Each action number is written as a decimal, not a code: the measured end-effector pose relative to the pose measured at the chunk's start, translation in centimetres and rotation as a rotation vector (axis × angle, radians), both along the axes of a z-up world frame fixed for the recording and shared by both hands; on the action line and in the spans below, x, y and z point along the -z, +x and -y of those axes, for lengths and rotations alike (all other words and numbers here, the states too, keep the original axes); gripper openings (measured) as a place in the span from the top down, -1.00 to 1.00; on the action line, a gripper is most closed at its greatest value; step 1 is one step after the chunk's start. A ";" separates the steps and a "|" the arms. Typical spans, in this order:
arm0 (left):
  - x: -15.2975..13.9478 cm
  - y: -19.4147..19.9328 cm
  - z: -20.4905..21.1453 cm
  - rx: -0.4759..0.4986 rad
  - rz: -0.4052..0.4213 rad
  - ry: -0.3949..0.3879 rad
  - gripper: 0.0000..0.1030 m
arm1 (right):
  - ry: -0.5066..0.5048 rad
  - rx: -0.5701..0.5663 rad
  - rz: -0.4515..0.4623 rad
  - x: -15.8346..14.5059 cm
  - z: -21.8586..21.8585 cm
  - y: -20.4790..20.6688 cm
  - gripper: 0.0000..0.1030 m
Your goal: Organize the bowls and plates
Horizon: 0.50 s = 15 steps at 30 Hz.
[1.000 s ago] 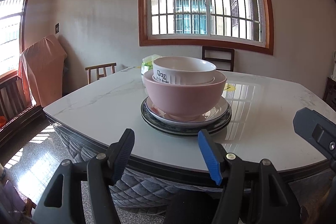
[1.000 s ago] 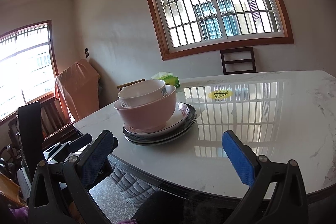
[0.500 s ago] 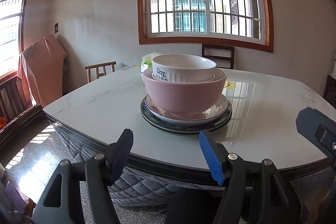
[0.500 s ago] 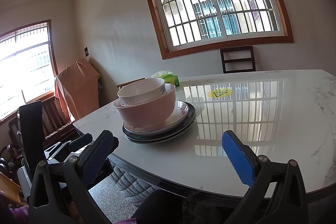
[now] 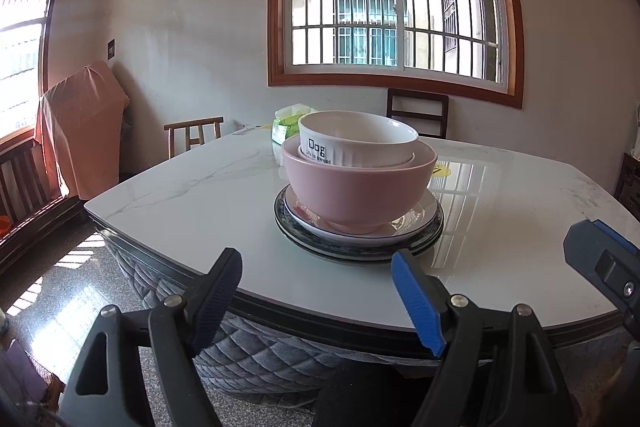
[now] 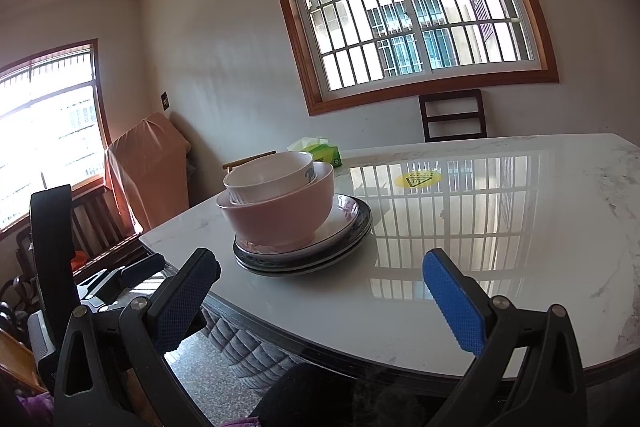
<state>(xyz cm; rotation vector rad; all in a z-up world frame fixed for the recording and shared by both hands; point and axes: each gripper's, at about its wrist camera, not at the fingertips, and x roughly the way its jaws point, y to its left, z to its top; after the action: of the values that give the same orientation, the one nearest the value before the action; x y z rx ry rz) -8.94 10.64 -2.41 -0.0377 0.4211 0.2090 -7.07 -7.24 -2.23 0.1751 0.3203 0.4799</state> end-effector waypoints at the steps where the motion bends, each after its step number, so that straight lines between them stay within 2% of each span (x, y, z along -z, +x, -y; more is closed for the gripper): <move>1: 0.0 0.0 0.0 0.005 -0.002 -0.001 -0.54 | -0.001 -0.002 0.000 0.0 0.0 0.0 -1.00; 7: 0.2 0.2 0.2 0.004 -0.020 0.010 -0.62 | -0.004 -0.006 -0.003 0.0 -0.1 0.1 -1.00; 15: 0.2 0.1 0.0 0.017 -0.017 -0.009 -0.62 | -0.004 -0.008 -0.005 0.0 -0.1 0.2 -1.00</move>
<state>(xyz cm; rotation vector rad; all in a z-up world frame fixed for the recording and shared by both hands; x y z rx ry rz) -8.85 10.65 -2.59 -0.0411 0.4388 0.1909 -6.89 -7.18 -2.18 0.1713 0.3268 0.4872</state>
